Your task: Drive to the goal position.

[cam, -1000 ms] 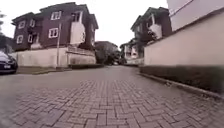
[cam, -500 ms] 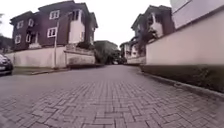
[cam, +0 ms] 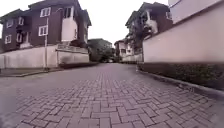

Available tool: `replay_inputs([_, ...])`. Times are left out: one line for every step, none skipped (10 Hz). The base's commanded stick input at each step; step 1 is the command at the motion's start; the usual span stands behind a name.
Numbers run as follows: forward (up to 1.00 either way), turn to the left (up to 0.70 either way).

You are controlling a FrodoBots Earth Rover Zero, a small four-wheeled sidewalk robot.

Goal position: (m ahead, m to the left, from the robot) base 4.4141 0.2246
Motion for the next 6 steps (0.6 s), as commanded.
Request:
replay_inputs([0.70, -0.35])
replay_inputs([0.70, -0.20])
replay_inputs([0.70, 0.00])
replay_inputs([0.70, 0.00])
replay_inputs([0.70, 0.00])
replay_inputs([0.70, 0.00])
